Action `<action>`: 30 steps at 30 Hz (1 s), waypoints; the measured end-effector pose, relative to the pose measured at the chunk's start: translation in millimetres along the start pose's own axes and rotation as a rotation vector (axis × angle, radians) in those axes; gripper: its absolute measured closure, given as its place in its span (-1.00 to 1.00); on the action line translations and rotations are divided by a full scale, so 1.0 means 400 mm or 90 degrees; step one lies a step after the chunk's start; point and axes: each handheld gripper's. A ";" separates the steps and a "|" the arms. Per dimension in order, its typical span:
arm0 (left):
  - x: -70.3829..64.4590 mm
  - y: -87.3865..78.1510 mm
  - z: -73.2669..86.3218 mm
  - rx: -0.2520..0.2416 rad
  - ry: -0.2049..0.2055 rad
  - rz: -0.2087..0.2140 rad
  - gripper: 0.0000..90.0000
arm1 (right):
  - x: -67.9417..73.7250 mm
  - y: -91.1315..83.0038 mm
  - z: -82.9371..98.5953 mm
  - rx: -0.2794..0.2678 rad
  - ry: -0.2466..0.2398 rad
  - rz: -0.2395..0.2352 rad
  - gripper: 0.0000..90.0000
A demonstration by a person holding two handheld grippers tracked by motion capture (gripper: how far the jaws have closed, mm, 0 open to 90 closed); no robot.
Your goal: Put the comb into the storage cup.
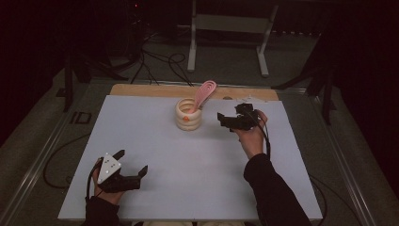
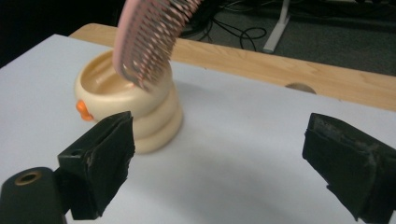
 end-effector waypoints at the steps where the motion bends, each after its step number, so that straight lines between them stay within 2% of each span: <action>1: 0.001 0.000 0.000 -0.001 -0.002 -0.002 -0.99 | -0.004 -0.009 0.010 -0.001 0.001 -0.001 -0.80; 7: 0.009 -0.003 -0.002 -0.001 -0.008 -0.008 -0.99 | 0.007 -0.052 0.059 -0.010 -0.030 0.014 -0.80; 13: 0.010 -0.004 -0.003 -0.002 -0.009 -0.011 -0.99 | 0.015 -0.087 0.103 -0.015 -0.031 0.013 -0.80; 17: 0.012 -0.007 -0.006 -0.006 -0.009 -0.016 -0.99 | 0.021 -0.110 0.119 -0.027 -0.044 0.021 -0.80; 21: 0.016 -0.010 -0.010 -0.009 -0.012 -0.021 -0.99 | 0.033 -0.141 0.160 -0.025 -0.064 0.031 -0.80; 27: 0.019 -0.015 -0.017 -0.015 -0.008 -0.027 -0.99 | 0.041 -0.171 0.199 -0.027 -0.068 0.032 -0.80; 30: 0.021 -0.018 -0.022 -0.016 -0.002 -0.031 -0.99 | 0.054 -0.193 0.220 -0.042 -0.086 0.043 -0.80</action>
Point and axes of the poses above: each handheld gripper's, and its own axes: y roughly forward along the jaws, z roughly out of its underside, x roughly to its left, and after that the axes turned 8 degrees about -y, right-handed
